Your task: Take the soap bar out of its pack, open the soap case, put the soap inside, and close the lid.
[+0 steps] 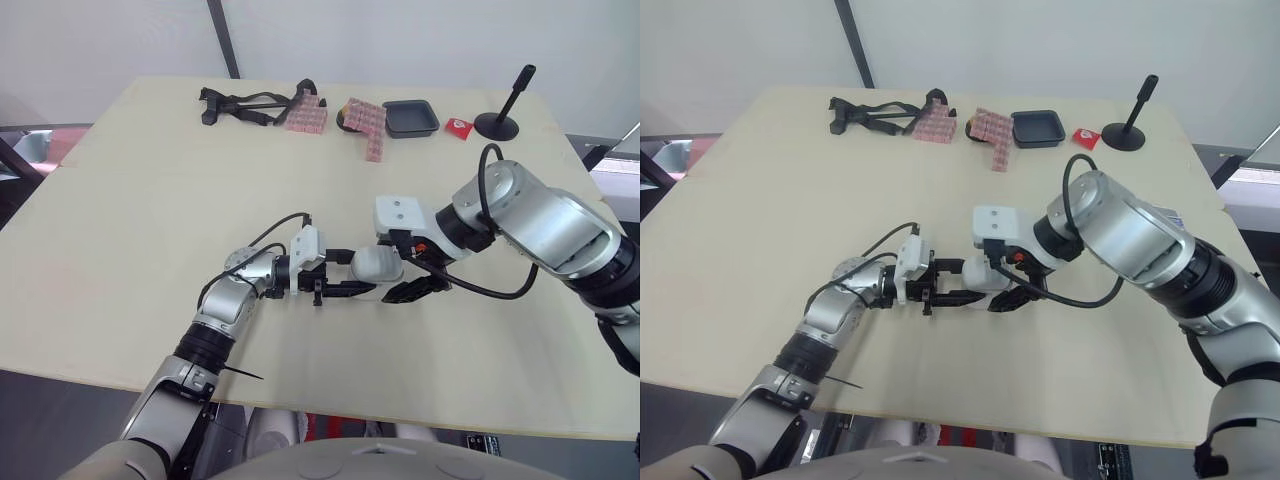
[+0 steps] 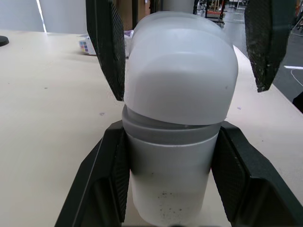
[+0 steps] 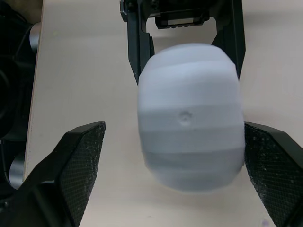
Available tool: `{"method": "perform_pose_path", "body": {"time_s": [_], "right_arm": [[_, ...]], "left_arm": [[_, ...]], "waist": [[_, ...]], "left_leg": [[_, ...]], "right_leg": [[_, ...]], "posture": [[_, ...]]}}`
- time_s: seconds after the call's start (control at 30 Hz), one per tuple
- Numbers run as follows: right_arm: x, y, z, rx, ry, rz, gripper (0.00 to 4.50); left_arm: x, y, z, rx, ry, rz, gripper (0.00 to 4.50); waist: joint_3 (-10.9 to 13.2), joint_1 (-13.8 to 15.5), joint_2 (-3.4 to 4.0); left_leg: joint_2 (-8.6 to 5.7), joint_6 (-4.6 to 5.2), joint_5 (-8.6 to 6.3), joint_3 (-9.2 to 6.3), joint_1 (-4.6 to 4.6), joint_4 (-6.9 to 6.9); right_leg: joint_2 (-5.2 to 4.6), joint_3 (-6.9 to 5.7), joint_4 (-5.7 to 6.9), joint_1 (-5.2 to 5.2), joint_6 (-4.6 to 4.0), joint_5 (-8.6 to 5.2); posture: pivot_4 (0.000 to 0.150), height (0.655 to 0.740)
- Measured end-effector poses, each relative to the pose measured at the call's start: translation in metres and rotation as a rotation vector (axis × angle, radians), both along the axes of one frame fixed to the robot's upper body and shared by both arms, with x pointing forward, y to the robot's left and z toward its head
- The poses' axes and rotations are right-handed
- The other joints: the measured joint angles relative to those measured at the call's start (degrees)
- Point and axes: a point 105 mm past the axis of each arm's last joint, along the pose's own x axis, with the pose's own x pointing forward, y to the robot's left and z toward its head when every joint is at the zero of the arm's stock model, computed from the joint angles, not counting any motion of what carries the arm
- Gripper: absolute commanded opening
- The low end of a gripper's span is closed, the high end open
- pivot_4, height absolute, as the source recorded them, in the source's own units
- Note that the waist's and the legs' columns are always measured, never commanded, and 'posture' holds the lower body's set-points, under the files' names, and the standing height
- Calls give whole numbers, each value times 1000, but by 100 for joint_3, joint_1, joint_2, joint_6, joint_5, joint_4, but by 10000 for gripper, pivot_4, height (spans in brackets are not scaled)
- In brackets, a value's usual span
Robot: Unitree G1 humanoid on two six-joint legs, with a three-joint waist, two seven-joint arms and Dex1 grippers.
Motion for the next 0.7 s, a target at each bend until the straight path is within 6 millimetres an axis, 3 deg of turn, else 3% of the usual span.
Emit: {"method": "perform_pose_path", "body": {"time_s": [0.33,0.7], "right_arm": [[3,-4,-2,2,-8,-13,44753],[2,-42,-15,6,41,-142,44753]], "left_arm": [[0,0,0,-1,0,-1,18861],[0,0,0,0,-1,-3,18861]], "waist": [[0,1,0],[0,12,0]], "left_leg": [[0,0,0,0,-1,0],[0,0,0,0,-4,0]], "right_leg": [[0,0,0,0,0,0],[0,1,-5,1,0,0]], "posture": [[1500,7400],[1500,7400]]}}
